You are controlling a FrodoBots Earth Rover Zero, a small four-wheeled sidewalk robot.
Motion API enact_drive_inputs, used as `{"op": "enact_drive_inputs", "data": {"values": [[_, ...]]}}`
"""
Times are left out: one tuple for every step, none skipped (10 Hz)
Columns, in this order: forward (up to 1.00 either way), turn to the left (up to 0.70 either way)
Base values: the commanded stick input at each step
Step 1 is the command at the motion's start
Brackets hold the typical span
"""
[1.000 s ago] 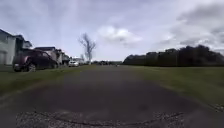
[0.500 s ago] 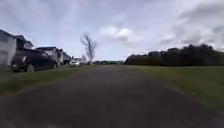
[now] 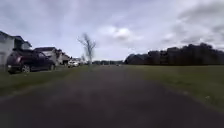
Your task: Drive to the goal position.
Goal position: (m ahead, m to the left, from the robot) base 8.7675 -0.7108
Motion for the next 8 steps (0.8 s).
{"op": "enact_drive_inputs", "data": {"values": [[0.7,0.0],[0.7,0.0],[0.7,0.0],[0.7,0.0],[0.7,0.0],[0.7,0.0],[0.7,0.0],[0.7,0.0]]}}
